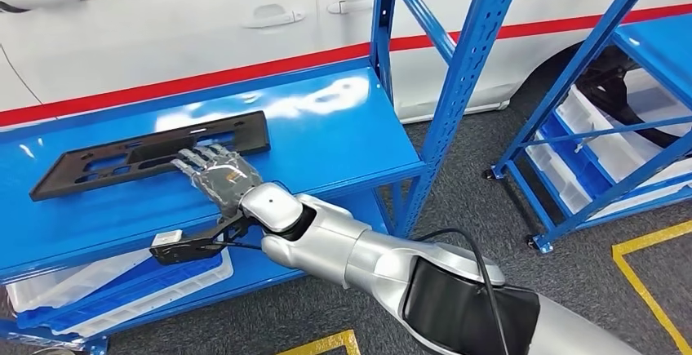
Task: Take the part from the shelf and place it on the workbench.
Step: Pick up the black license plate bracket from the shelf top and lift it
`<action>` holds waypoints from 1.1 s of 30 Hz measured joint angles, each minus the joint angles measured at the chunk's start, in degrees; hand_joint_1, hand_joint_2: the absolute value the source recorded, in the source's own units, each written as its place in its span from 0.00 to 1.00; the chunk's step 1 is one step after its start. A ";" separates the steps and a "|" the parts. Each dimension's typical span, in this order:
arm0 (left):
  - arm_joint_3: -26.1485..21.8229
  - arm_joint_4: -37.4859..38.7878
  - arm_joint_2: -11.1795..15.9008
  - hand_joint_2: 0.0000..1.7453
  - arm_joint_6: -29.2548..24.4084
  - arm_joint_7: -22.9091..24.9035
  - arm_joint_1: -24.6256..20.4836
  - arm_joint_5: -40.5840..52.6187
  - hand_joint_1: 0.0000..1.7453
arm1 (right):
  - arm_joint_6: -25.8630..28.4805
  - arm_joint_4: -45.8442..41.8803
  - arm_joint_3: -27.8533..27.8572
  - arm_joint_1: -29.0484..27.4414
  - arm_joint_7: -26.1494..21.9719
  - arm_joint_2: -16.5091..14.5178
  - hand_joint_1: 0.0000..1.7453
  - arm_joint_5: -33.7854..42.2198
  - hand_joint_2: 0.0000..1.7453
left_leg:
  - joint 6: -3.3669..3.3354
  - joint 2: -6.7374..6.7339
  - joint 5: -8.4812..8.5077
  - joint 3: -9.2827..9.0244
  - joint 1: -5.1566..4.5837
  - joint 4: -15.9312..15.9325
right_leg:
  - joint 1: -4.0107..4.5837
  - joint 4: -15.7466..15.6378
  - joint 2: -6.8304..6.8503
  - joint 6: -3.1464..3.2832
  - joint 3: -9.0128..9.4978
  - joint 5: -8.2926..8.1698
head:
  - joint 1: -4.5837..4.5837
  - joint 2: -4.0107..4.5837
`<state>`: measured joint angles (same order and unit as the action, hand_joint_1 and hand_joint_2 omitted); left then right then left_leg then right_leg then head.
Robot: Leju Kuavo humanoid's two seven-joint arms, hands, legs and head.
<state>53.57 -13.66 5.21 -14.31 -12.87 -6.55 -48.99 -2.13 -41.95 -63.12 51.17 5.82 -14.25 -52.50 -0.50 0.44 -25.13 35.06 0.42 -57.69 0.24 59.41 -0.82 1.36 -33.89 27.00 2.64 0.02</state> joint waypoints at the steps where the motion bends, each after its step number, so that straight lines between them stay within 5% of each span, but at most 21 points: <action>1: 0.00 0.00 -0.03 0.00 0.02 0.00 0.06 0.00 0.00 | 0.05 -0.02 0.00 0.03 -0.01 -0.07 0.00 0.01 1.00 | -0.25 -0.04 0.00 -0.41 0.18 0.40 | 0.05 0.64 0.09 -0.34 -0.15 0.47 | 0.06 0.00; 3: 0.00 0.00 -0.07 0.00 0.07 0.00 0.14 0.00 0.00 | 0.17 -0.03 0.00 0.12 -0.02 -0.11 0.00 0.02 1.00 | -0.78 -0.16 -0.07 -1.19 0.48 0.97 | 0.00 5.29 0.28 -0.93 -2.35 2.73 | 0.18 0.00; 5: 0.00 0.00 -0.05 0.00 0.10 0.00 0.09 0.01 0.00 | 0.22 -0.01 0.00 0.01 -0.03 -0.07 0.00 0.02 1.00 | -1.12 -0.17 -0.43 -1.52 0.50 0.96 | -0.27 12.87 0.34 -1.31 -6.64 5.46 | 0.22 0.00; 7: 0.00 0.00 -0.05 0.00 0.10 0.00 0.16 0.01 0.00 | 0.22 0.03 0.00 -0.25 -0.03 -0.03 0.00 0.02 1.00 | -1.14 -0.11 -0.93 -1.96 0.53 0.78 | -0.56 15.95 0.37 -1.56 -9.09 5.03 | 0.23 0.00; 11: 0.00 0.00 -0.09 0.00 0.16 0.00 0.26 0.01 0.00 | 0.24 0.03 0.00 -0.23 -0.03 -0.06 0.00 0.02 1.00 | -0.32 0.14 -2.50 -3.11 0.50 0.02 | -0.80 3.61 0.50 -1.30 -4.11 -2.38 | 0.19 0.00; 17: 0.00 0.00 -0.15 0.00 0.16 -0.04 0.15 0.02 0.00 | 0.34 -0.05 0.00 -0.06 -0.26 -0.37 0.00 0.02 1.00 | 1.60 -0.03 -4.21 -2.76 0.54 -1.43 | -0.89 -0.06 0.18 0.46 -1.74 -1.99 | 0.00 0.00; 20: 0.00 0.00 -0.21 0.00 0.14 -0.07 0.00 0.03 0.00 | 0.37 -0.04 0.00 0.02 -0.48 -0.54 0.00 0.02 1.00 | 2.18 -0.13 -7.86 2.88 0.66 -11.62 | -0.86 -0.33 0.33 1.14 -0.84 -1.43 | -0.26 0.00; 22: 0.00 0.00 -0.23 0.00 0.15 -0.07 0.19 0.03 0.00 | 0.36 -0.02 0.00 -0.19 -0.53 -0.56 0.00 0.02 1.00 | 2.31 -0.13 -7.59 6.21 0.68 -15.64 | -0.75 -0.32 0.23 1.27 -0.38 -0.96 | -0.24 0.00; 23: 0.01 0.00 -0.23 0.00 0.15 -0.07 0.32 0.05 0.00 | 0.36 -0.02 0.00 -0.25 -0.56 -0.58 0.00 0.02 1.00 | 2.26 -0.13 -5.83 6.28 0.68 -14.41 | -0.73 -0.31 0.12 1.24 -0.03 -0.69 | -0.23 0.00; 26: 0.02 0.00 -0.21 0.00 0.14 -0.07 0.43 0.22 0.00 | 0.36 -0.01 0.00 -0.20 -0.72 -0.75 0.00 0.02 1.00 | 1.73 -0.17 0.61 2.40 0.46 -3.87 | -0.62 -0.29 -0.08 0.78 1.12 0.28 | -0.27 0.00; 28: 0.02 0.00 -0.20 0.00 0.15 -0.08 0.26 0.33 0.00 | 0.36 0.02 0.00 -0.13 -0.82 -0.90 0.00 0.03 1.00 | 1.17 -0.16 1.02 0.97 0.13 -0.57 | -0.46 -0.34 -0.09 0.28 1.20 0.62 | -0.34 0.00; 31: 0.02 0.00 -0.23 0.00 0.17 -0.09 0.29 0.38 0.00 | 0.37 -0.01 0.00 -0.07 -0.86 -1.04 0.00 0.04 1.00 | 0.28 -0.11 0.48 0.29 0.36 0.22 | -0.27 -0.15 0.10 -0.59 1.31 1.21 | -0.32 0.00; 33: 0.02 0.00 -0.27 0.00 0.16 -0.10 0.36 0.40 0.00 | 0.38 -0.03 0.00 0.14 -0.86 -1.10 0.00 0.04 1.00 | -0.45 -0.19 0.20 -0.60 0.68 0.69 | -0.24 3.77 0.30 -1.11 -0.42 3.08 | -0.23 0.00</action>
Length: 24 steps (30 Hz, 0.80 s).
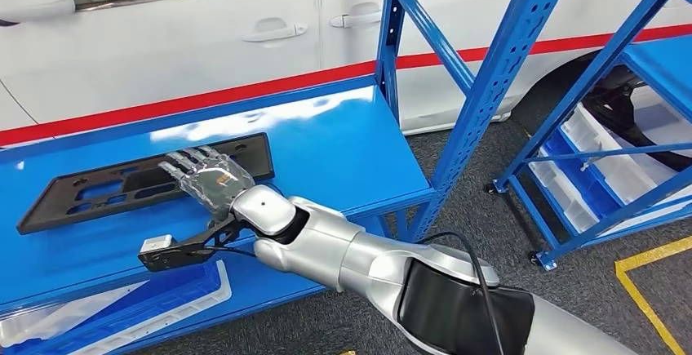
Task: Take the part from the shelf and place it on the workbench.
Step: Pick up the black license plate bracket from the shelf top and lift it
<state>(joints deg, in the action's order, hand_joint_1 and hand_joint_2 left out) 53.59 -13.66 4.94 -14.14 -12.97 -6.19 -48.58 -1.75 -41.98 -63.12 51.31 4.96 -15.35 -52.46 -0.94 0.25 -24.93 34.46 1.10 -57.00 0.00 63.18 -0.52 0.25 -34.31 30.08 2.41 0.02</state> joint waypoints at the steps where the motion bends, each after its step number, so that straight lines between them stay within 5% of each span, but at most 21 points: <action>1: 0.00 0.00 0.00 0.00 0.00 -0.01 -0.02 0.01 0.00 | 0.00 0.02 0.00 0.04 0.00 0.02 0.00 0.01 1.00 | -0.32 -0.02 -0.25 -0.32 -0.04 0.06 | -0.09 3.66 0.06 -0.15 -1.92 1.40 | 0.04 0.00; 3: 0.00 0.00 0.01 0.00 0.00 -0.01 -0.10 0.01 0.00 | -0.01 0.11 0.00 -0.11 0.00 0.07 0.00 0.01 1.00 | -0.69 0.01 -0.80 -0.83 -0.08 0.01 | -0.26 10.98 0.08 -0.37 -6.57 3.40 | 0.05 0.00; 5: -0.01 0.00 0.02 0.00 0.00 -0.01 -0.02 0.01 0.00 | -0.01 0.27 0.00 -0.32 0.00 0.13 0.00 0.01 1.00 | -0.65 0.13 -1.48 -1.67 -0.09 -0.06 | -0.44 11.57 0.10 -0.43 -8.18 1.34 | 0.05 0.00; 7: -0.01 0.00 0.00 0.00 0.01 -0.01 0.08 0.01 0.00 | -0.01 0.37 0.00 -0.35 0.00 0.14 0.00 0.01 1.00 | -0.39 0.27 -2.35 -2.75 -0.08 -0.17 | -0.51 4.55 0.13 -0.11 -5.81 -3.74 | 0.05 0.00; 9: -0.01 0.00 -0.05 0.00 0.03 -0.01 -0.02 0.01 0.00 | -0.01 0.41 0.00 -0.25 -0.02 0.09 0.00 0.02 1.00 | 0.20 0.39 -3.16 -3.30 -0.27 -0.36 | -0.30 -1.64 0.11 0.40 -3.11 -6.23 | -0.06 0.00; 14: 0.00 0.00 -0.15 0.00 0.02 -0.02 -0.13 0.00 0.00 | -0.04 0.49 0.00 -0.08 -0.21 -0.22 0.00 0.08 1.00 | 1.95 0.06 -4.20 -3.38 -0.08 -0.78 | -0.35 -4.46 -0.20 1.71 -1.22 -5.59 | -0.27 0.00; 16: 0.00 0.00 -0.22 0.00 0.01 -0.07 -0.24 0.01 0.00 | -0.38 0.53 -0.02 0.04 -0.65 -0.52 0.00 0.20 1.00 | 2.49 -0.17 -6.26 -0.61 -0.03 -5.82 | -0.60 -5.12 -0.09 2.16 -0.27 -5.37 | -0.47 0.00; 18: 0.00 0.00 -0.22 0.00 0.00 -0.13 -0.31 0.02 0.00 | -0.99 0.63 -0.05 -0.06 -1.34 -0.71 0.00 0.44 1.00 | 2.83 -0.15 -8.36 4.32 0.03 -13.33 | -0.57 -5.21 -0.01 2.37 0.27 -4.86 | -0.55 0.00; 20: 0.00 0.00 -0.22 0.00 0.00 -0.14 -0.07 0.01 0.00 | -1.47 0.82 -0.10 -0.47 -1.85 -0.79 0.00 0.61 1.00 | 2.96 -0.16 -6.94 7.05 0.08 -15.61 | -0.56 -5.16 -0.11 2.36 1.05 -4.13 | -0.55 0.00; 22: 0.00 0.01 -0.20 0.00 -0.02 -0.20 0.14 -0.02 0.00 | -2.05 0.97 -0.16 -0.72 -2.25 -0.86 0.00 0.86 1.00 | 2.89 -0.19 -1.59 5.53 0.14 -9.46 | -0.57 -5.10 -0.23 2.13 2.20 -3.25 | -0.54 0.00; 24: 0.01 0.02 -0.18 0.00 -0.11 -0.36 0.07 -0.04 0.00 | -4.20 1.19 -0.34 -0.64 -2.94 -1.07 0.00 1.77 1.00 | 2.60 -0.18 1.66 2.76 -0.11 -2.58 | -0.36 -4.99 -0.34 1.60 2.92 -2.47 | -0.63 0.00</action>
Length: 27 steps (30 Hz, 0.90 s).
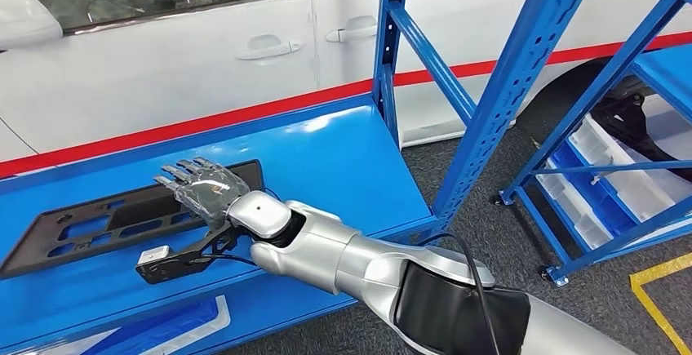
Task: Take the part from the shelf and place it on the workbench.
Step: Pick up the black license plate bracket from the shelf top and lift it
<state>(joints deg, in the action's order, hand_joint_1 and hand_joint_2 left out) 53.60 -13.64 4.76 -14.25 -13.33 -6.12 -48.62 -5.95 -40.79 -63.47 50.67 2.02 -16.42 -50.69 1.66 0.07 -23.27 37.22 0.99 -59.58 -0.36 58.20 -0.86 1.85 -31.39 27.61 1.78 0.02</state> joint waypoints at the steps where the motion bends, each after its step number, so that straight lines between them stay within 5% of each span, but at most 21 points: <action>1: 0.01 0.00 -0.01 0.00 -0.07 -0.10 -0.10 -0.01 0.00 | -1.58 0.20 -0.19 0.02 -0.42 -0.14 0.00 0.62 1.00 | -0.27 0.03 0.21 -0.72 -0.14 1.68 | 0.11 0.00 0.00 -0.27 0.09 0.24 | -0.03 0.00; 6: 0.05 0.00 -0.08 0.00 -0.22 -0.34 -0.10 -0.01 0.00 | -5.12 1.41 -0.90 -0.16 -1.32 -0.38 0.00 1.99 1.00 | -1.90 0.16 -0.89 -1.65 0.07 2.45 | 0.21 1.97 0.39 -1.53 -0.61 2.01 | -0.01 0.00; 9: 0.05 0.01 -0.08 0.00 -0.26 -0.38 -0.14 -0.01 0.00 | -5.23 2.09 -1.15 -0.20 -1.32 -0.37 0.00 2.08 1.00 | -2.69 0.13 -1.47 -2.30 -0.06 2.53 | 0.17 12.38 0.56 -1.81 -6.56 5.69 | 0.02 0.00; 11: 0.05 0.02 -0.07 0.00 -0.27 -0.39 -0.18 -0.01 0.00 | -5.30 2.68 -1.42 -0.47 -1.32 -0.37 0.00 2.12 1.00 | -2.93 0.23 -1.95 -2.73 -0.25 2.43 | 0.19 15.82 0.57 -1.58 -9.64 5.10 | 0.02 0.00; 12: 0.05 0.02 -0.07 0.00 -0.28 -0.39 -0.14 -0.01 0.00 | -5.31 2.91 -1.48 -0.57 -1.32 -0.37 0.00 2.17 1.00 | -2.94 0.31 -2.25 -3.08 -0.34 2.37 | 0.23 14.32 0.57 -1.33 -9.60 3.17 | 0.02 0.00; 15: 0.05 0.02 -0.19 0.00 -0.27 -0.40 -0.06 -0.01 0.00 | -5.28 3.30 -1.52 -0.55 -1.38 -0.39 0.00 2.44 1.00 | -2.63 0.50 -3.19 -4.17 -0.60 2.17 | 0.70 4.14 0.54 -0.22 -5.75 -2.69 | -0.03 0.00; 17: 0.06 0.02 -0.29 0.00 -0.27 -0.42 -0.17 -0.01 0.00 | -5.25 3.46 -1.54 -0.45 -1.48 -0.50 0.00 2.67 1.00 | -2.23 0.53 -3.50 -4.36 -0.70 2.17 | 0.98 1.16 0.53 0.14 -4.23 -2.91 | -0.07 0.00; 22: 0.08 0.02 -0.31 0.00 -0.38 -0.45 -0.19 -0.05 0.00 | -5.97 4.20 -1.75 -0.40 -2.10 -0.85 0.00 4.09 1.00 | -0.86 0.26 -4.79 -3.85 -0.43 0.91 | 0.53 -0.07 0.35 0.72 -3.39 -2.93 | -0.18 0.00; 25: 0.08 0.02 -0.38 0.00 -0.63 -0.53 -0.26 -0.40 0.00 | -8.66 4.89 -2.13 -0.56 -2.90 -1.18 0.00 5.74 1.00 | 0.12 0.22 -8.98 0.99 -0.08 -8.45 | 0.23 -0.35 0.43 1.03 -3.05 -2.78 | -0.44 0.00; 27: 0.08 0.02 -0.38 0.00 -0.84 -0.56 -0.18 -0.69 0.00 | -10.72 5.49 -2.44 -0.98 -3.27 -1.22 0.00 6.96 1.00 | 0.52 0.21 -9.44 3.93 0.10 -12.74 | 0.23 -0.24 0.41 1.07 -2.94 -2.49 | -0.43 0.00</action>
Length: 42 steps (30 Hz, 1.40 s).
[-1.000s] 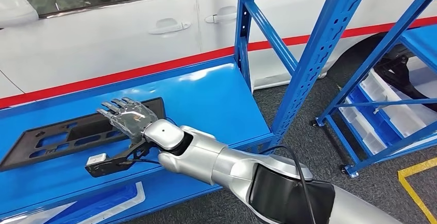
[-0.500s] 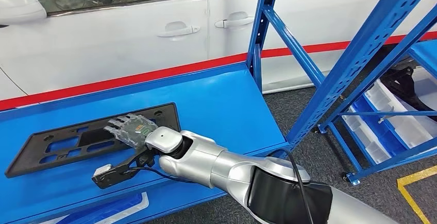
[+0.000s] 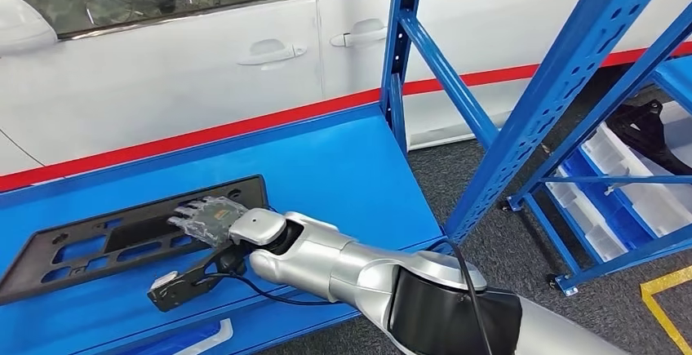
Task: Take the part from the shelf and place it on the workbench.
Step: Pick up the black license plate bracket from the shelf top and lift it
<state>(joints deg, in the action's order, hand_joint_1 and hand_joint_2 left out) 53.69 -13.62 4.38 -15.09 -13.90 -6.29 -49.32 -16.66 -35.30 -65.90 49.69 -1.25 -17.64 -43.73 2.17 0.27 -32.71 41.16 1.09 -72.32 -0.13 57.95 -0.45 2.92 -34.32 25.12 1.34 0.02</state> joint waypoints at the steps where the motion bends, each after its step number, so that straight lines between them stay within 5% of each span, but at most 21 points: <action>1: 0.00 0.00 0.01 0.00 -0.10 -0.01 0.09 -0.11 0.00 | -0.92 0.28 -0.13 -0.17 -0.08 0.00 0.00 0.57 1.00 | 0.08 0.00 1.38 0.05 0.05 0.83 | -0.01 0.10 -0.06 -0.04 0.12 0.20 | 0.00 0.00; 3: -0.01 0.00 0.05 0.00 -0.29 -0.04 0.19 -0.23 0.00 | -2.47 0.73 -0.32 -0.31 -0.10 -0.02 0.00 1.54 1.00 | -0.06 -0.03 5.80 -2.52 0.10 7.68 | -0.03 0.39 -0.19 -0.27 0.52 0.74 | 0.00 0.00; 5: 0.01 0.00 0.07 0.00 -0.35 -0.14 0.06 -0.27 0.00 | -3.19 1.10 -0.45 -0.29 -0.05 -0.05 0.00 2.09 1.00 | -0.58 0.00 7.99 -5.20 -0.16 13.52 | 0.16 0.65 -0.25 -0.68 0.65 1.19 | -0.01 0.00; 10: 0.02 0.00 -0.07 0.00 -0.27 -0.79 0.00 -0.28 0.00 | -1.84 1.97 -0.93 -0.56 0.88 -0.09 0.00 2.71 1.00 | -1.94 0.09 7.72 -6.06 -0.20 15.06 | 0.40 0.58 -0.27 -1.56 0.80 1.54 | 0.03 0.00; 15: 0.02 0.00 -0.10 0.00 -0.25 -0.85 0.00 -0.28 0.00 | -1.74 2.02 -0.96 -0.55 0.94 -0.09 0.00 2.73 1.00 | -2.07 0.08 7.77 -6.20 -0.05 15.21 | 0.48 0.61 -0.27 -1.65 0.82 1.63 | 0.03 0.00; 17: 0.02 0.00 -0.16 0.00 -0.14 -1.15 0.02 -0.32 0.00 | -1.37 2.57 -1.02 -0.59 1.36 -0.07 0.00 2.85 1.00 | -2.57 -0.01 7.73 -6.55 0.04 15.45 | 0.39 4.88 -0.15 -2.00 -1.17 3.94 | 0.13 0.00; 19: 0.02 0.00 -0.22 0.00 0.10 -1.80 0.03 -0.35 0.00 | -0.99 4.19 -1.18 -0.72 2.26 0.01 0.50 3.38 1.00 | -2.87 0.00 7.09 -7.21 -0.05 15.27 | 0.03 8.27 0.04 -2.35 -3.35 4.47 | 0.22 0.00; 21: 0.02 0.00 -0.26 0.00 0.40 -2.38 0.02 -0.45 0.00 | -0.87 5.52 -1.31 -0.84 3.10 0.09 1.00 3.84 1.00 | -2.30 0.26 6.30 -7.60 -0.29 14.70 | -0.20 4.72 0.03 -2.21 -2.17 1.88 | 0.17 0.00; 22: 0.02 0.00 -0.27 0.00 0.62 -2.69 0.02 -0.55 0.00 | -0.60 5.84 -1.33 -0.85 3.50 0.11 1.00 3.90 1.00 | -1.90 0.36 6.13 -7.71 -0.36 14.60 | -0.15 2.04 0.00 -2.00 -0.84 1.11 | 0.15 0.00; 25: 0.03 0.00 -0.28 0.00 1.34 -3.73 0.09 -1.00 0.00 | 1.00 6.26 -1.35 -0.80 4.34 0.14 1.00 4.11 1.00 | -1.11 0.27 5.56 -7.62 -0.21 14.19 | -0.33 1.71 0.03 -1.21 -0.51 0.84 | 0.10 0.00; 27: 0.04 0.00 -0.29 0.00 1.55 -4.10 0.09 -1.11 0.00 | 1.72 6.47 -1.35 -0.75 4.64 0.22 1.00 4.25 1.00 | -0.66 0.07 2.97 -5.67 -0.13 9.86 | -0.49 1.49 0.13 -0.77 -0.33 0.71 | 0.01 0.00; 29: 0.04 0.00 -0.28 0.50 1.62 -4.26 0.11 -1.16 0.00 | 2.36 6.73 -1.35 -0.79 4.86 0.33 1.00 4.35 1.00 | -0.36 -0.01 -0.32 -2.09 -0.09 2.24 | -0.38 1.48 0.15 -0.54 -0.34 0.75 | -0.03 0.00; 31: 0.03 0.00 -0.27 1.00 1.81 -4.52 0.29 -1.27 0.00 | 3.17 6.92 -1.35 -0.84 5.00 0.41 1.00 4.41 1.00 | -0.38 0.00 -0.42 -0.41 -0.09 -0.93 | -0.24 1.49 0.09 -0.47 -0.25 0.80 | -0.03 0.00; 34: 0.03 0.00 -0.21 1.00 2.61 -5.37 0.28 -1.59 0.00 | 4.52 7.03 -1.35 -0.68 5.03 0.46 1.00 4.59 1.00 | -1.17 0.00 4.91 -4.84 -0.25 8.71 | -0.11 1.49 0.01 -0.54 0.05 0.87 | -0.02 0.00; 36: 0.04 0.00 -0.16 1.00 3.21 -5.84 0.14 -1.67 0.00 | 5.47 7.06 -1.35 -0.35 5.10 0.55 1.00 4.71 1.00 | -1.69 -0.03 6.46 -7.45 -0.61 14.16 | 0.00 1.48 -0.02 -0.87 0.02 0.88 | 0.02 0.00; 40: 0.03 0.00 -0.16 1.00 4.18 -6.14 0.19 -1.70 0.00 | 7.12 7.11 -1.35 0.39 5.22 0.88 1.00 4.87 1.00 | -2.63 -0.20 6.86 -8.06 -0.62 15.58 | 0.07 1.85 -0.08 -2.06 -0.30 1.17 | 0.07 0.00; 42: 0.03 0.00 -0.19 1.00 4.42 -6.16 0.21 -1.73 0.00 | 7.30 7.11 -1.35 0.72 5.22 1.09 1.00 4.92 1.00 | -3.25 -0.42 7.32 -8.32 -0.25 16.25 | 0.12 5.79 -0.02 -2.54 -2.10 3.65 | 0.17 0.00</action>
<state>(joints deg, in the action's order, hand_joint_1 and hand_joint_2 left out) 53.72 -13.62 4.20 -10.68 -20.05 -6.09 -51.04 -9.36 -28.20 -67.25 50.41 3.97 -16.55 -38.82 -1.08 -0.15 -25.39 32.83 0.84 -56.08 -0.01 63.74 -0.47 0.39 -36.43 28.77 1.51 0.02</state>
